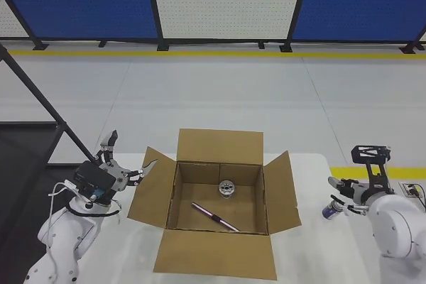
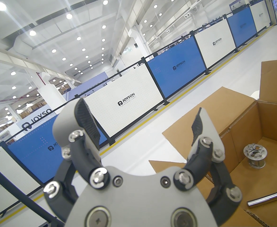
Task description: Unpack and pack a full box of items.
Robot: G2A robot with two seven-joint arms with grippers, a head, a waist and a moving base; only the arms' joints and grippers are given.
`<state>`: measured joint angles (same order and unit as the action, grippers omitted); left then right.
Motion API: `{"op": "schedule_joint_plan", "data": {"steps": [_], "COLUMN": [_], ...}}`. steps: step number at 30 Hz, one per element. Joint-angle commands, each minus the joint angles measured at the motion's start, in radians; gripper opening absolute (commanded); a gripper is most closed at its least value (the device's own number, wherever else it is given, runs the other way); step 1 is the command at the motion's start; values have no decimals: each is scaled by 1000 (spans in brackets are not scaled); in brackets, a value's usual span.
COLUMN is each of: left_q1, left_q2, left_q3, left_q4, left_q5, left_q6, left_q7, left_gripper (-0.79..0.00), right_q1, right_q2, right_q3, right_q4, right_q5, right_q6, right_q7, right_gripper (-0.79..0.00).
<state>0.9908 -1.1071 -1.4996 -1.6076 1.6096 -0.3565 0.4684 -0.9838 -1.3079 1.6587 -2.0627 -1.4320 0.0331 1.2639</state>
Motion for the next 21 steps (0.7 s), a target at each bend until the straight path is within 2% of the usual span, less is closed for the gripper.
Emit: {"op": "schedule_joint_plan", "data": {"steps": [1, 6, 18, 21], "left_q1": [0, 0, 0, 5], "left_q2": [0, 0, 0, 1], "left_q3": [0, 0, 0, -12], "left_q4": [0, 0, 0, -7], "left_q5": [0, 0, 0, -7], "left_q6": [0, 0, 0, 17], "left_q7": [0, 0, 0, -12], "left_gripper": [0, 0, 0, 0], "right_q1": [-16, -25, -30, -57], "right_q2": [1, 4, 3, 2], "right_q3": [-17, -84, -83, -78], "right_q4": [-65, -153, -145, -121], "right_q5": [35, 36, 41, 125], "right_q6": [-53, -110, -108, -115], "right_q7": [-27, -51, -56, -108], "right_gripper": [0, 0, 0, 0]}}
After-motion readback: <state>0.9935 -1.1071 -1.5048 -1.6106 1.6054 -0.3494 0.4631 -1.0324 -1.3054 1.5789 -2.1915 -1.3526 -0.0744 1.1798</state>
